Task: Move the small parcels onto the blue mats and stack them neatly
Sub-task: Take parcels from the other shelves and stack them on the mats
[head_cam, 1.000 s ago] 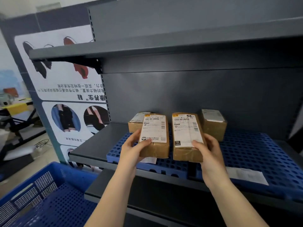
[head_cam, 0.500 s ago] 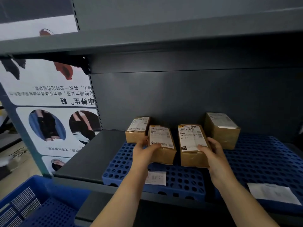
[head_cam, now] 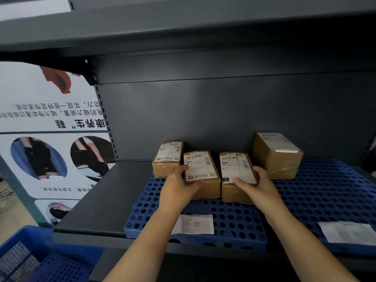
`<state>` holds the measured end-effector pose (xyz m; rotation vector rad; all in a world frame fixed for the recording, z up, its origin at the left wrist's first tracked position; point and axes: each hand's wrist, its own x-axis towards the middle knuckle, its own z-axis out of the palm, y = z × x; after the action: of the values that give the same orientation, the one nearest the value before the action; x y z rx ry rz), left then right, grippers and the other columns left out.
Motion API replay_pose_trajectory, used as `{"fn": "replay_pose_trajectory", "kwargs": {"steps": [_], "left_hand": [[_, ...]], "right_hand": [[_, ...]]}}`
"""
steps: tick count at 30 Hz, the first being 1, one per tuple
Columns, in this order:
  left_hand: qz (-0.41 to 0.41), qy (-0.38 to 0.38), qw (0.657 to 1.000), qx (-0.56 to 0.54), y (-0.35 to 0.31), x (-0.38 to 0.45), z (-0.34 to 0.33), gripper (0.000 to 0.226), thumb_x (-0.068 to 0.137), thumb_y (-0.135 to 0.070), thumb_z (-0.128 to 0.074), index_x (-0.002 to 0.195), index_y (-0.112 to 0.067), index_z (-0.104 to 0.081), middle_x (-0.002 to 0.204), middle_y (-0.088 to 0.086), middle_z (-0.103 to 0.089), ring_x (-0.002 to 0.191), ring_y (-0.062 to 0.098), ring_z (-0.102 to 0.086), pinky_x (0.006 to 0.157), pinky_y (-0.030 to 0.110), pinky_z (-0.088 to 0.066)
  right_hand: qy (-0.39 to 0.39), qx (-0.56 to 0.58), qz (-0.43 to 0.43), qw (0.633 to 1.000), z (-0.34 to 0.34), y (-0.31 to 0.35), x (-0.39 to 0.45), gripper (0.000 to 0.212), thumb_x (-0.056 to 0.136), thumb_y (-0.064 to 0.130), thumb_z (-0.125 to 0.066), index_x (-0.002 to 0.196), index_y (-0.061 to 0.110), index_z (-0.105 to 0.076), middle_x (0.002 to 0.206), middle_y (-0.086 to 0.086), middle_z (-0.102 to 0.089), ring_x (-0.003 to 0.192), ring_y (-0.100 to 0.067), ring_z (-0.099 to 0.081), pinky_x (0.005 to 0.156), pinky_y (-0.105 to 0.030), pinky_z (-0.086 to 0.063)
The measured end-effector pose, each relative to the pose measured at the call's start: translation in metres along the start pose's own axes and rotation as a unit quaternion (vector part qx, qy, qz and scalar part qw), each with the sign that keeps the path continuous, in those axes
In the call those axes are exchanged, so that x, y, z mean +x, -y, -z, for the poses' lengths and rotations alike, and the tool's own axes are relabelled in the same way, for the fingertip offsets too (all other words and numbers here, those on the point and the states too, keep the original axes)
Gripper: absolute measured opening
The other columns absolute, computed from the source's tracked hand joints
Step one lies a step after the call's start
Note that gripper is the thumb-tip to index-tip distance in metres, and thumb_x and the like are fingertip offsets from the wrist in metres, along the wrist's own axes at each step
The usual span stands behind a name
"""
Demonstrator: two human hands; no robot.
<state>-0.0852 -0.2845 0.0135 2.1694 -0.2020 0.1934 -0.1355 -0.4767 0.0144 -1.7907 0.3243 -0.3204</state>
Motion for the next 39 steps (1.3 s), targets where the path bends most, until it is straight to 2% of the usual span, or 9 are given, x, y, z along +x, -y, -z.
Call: {"fn": "replay_pose_trajectory", "kwargs": {"steps": [5,9,12,16,26,33,37,39], "left_hand": [[-0.089,-0.028,0.983,0.16,-0.005,0.012,0.003,0.043,0.086,-0.036,-0.061,0.127,-0.022,-0.055,0.125,-0.004,-0.058,0.112,0.017,-0.055,0.084,0.033,-0.051],[-0.167,-0.013,0.951,0.26,-0.005,0.025,-0.002,0.036,0.09,-0.033,-0.056,0.123,-0.02,-0.058,0.125,-0.002,-0.058,0.115,0.018,-0.051,0.093,0.033,-0.045],[-0.182,-0.012,0.934,0.307,-0.005,0.037,-0.006,0.035,0.092,-0.031,-0.052,0.125,-0.022,-0.056,0.126,-0.003,-0.056,0.116,0.019,-0.048,0.096,0.03,-0.038],[-0.187,0.002,0.913,0.362,-0.005,0.05,-0.008,0.035,0.095,-0.028,-0.046,0.128,-0.02,-0.051,0.128,-0.001,-0.053,0.119,0.021,-0.044,0.099,0.03,-0.032],[-0.183,0.029,0.905,0.384,-0.005,0.068,-0.009,0.039,0.092,-0.024,-0.052,0.13,-0.02,-0.049,0.129,0.001,-0.052,0.12,0.023,-0.044,0.101,0.034,-0.033],[-0.187,0.046,0.903,0.384,-0.007,0.071,-0.003,0.039,0.093,-0.031,-0.05,0.13,-0.021,-0.048,0.131,0.001,-0.05,0.123,0.023,-0.042,0.103,0.036,-0.031],[-0.197,0.051,0.903,0.379,-0.006,0.07,0.001,0.039,0.093,-0.032,-0.049,0.131,-0.022,-0.048,0.132,0.0,-0.049,0.123,0.023,-0.042,0.102,0.036,-0.031],[-0.205,0.042,0.905,0.37,-0.007,0.069,0.004,0.042,0.093,-0.035,-0.048,0.132,-0.022,-0.046,0.134,-0.001,-0.048,0.123,0.022,-0.042,0.102,0.036,-0.032]], "right_hand": [[-0.009,-0.046,0.009,0.999,-0.002,0.003,0.016,0.065,0.086,0.024,-0.066,0.142,0.012,-0.034,0.14,-0.007,-0.045,0.123,-0.02,-0.048,0.09,-0.023,-0.038],[-0.014,-0.086,0.006,0.996,-0.005,0.0,0.032,0.058,0.09,0.03,-0.06,0.14,0.012,-0.037,0.14,-0.009,-0.045,0.125,-0.023,-0.047,0.1,-0.031,-0.039],[-0.013,-0.109,0.016,0.994,-0.008,-0.001,0.042,0.052,0.09,0.032,-0.059,0.135,0.012,-0.043,0.136,-0.01,-0.049,0.122,-0.023,-0.049,0.103,-0.035,-0.041],[-0.013,-0.132,0.007,0.991,-0.011,0.001,0.054,0.056,0.09,0.033,-0.059,0.137,0.01,-0.04,0.138,-0.011,-0.045,0.123,-0.025,-0.048,0.104,-0.037,-0.04],[-0.009,-0.164,0.004,0.986,-0.018,0.005,0.076,0.059,0.088,0.037,-0.06,0.138,0.014,-0.04,0.139,-0.008,-0.045,0.124,-0.023,-0.048,0.104,-0.037,-0.041],[-0.011,-0.178,-0.002,0.984,-0.021,0.01,0.081,0.058,0.086,0.037,-0.061,0.136,0.014,-0.043,0.136,-0.009,-0.048,0.122,-0.023,-0.049,0.103,-0.039,-0.041],[-0.026,-0.209,0.012,0.978,-0.02,0.02,0.072,0.063,0.089,0.034,-0.059,0.142,0.011,-0.034,0.144,-0.01,-0.038,0.129,-0.025,-0.042,0.106,-0.034,-0.034],[-0.048,-0.247,0.048,0.967,-0.021,0.025,0.064,0.065,0.091,0.034,-0.057,0.144,0.01,-0.03,0.148,-0.009,-0.032,0.134,-0.025,-0.035,0.107,-0.033,-0.031]]}}
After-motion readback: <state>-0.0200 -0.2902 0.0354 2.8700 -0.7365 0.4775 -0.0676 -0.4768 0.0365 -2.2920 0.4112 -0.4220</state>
